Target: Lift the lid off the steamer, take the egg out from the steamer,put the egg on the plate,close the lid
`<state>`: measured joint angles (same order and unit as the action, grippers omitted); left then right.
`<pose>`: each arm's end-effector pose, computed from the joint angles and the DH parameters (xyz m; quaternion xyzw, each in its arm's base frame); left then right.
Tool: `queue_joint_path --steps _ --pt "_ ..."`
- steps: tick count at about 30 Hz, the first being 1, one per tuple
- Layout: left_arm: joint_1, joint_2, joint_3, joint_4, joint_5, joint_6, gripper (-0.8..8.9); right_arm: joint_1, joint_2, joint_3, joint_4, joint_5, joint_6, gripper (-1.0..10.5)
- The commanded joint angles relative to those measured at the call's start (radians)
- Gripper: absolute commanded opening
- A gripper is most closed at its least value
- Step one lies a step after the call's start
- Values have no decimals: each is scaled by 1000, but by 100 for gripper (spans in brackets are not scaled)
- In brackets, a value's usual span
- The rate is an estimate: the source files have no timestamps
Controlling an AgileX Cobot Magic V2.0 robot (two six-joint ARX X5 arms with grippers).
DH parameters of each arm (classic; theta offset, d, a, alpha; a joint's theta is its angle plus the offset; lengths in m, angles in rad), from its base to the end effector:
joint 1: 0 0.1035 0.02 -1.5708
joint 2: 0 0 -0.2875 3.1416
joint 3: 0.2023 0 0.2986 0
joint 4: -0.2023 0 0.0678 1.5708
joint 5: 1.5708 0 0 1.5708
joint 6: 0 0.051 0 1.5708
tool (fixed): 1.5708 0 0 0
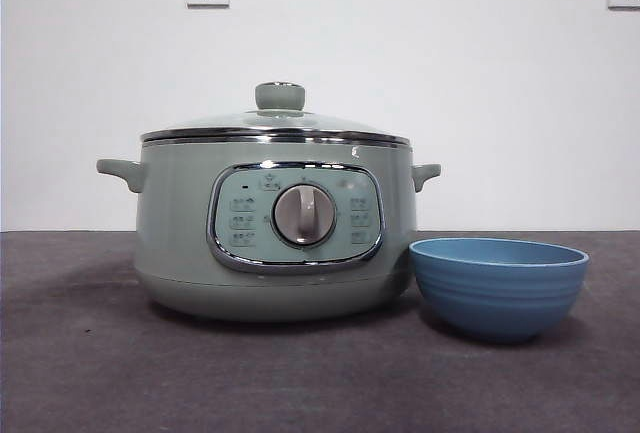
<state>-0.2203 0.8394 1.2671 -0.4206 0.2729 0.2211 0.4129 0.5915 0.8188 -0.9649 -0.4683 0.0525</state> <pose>0.1787 -0.0541 0.4942 0.1071 -0.0305 -0.2422 0.9638 0.1159 0.0759 0.3120 0.0321 0.3707 0.3882 0.8431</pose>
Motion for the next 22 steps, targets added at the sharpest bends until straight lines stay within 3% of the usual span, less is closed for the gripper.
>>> queue_joint_path --steps 1,10,13,22 --pt "77 -113 -186 92 -9 15 -4 2 -3 -10 5 3 -8 1" --pt "204 -461 -710 284 -116 7 -4 2 -3 -10 5 3 -8 1" --pt "234 -564 -840 300 -128 -13 -4 2 -3 -10 5 3 -8 1" --pt "281 -750 -1114 309 -311 -130 -4 2 -3 -10 5 3 -8 1"
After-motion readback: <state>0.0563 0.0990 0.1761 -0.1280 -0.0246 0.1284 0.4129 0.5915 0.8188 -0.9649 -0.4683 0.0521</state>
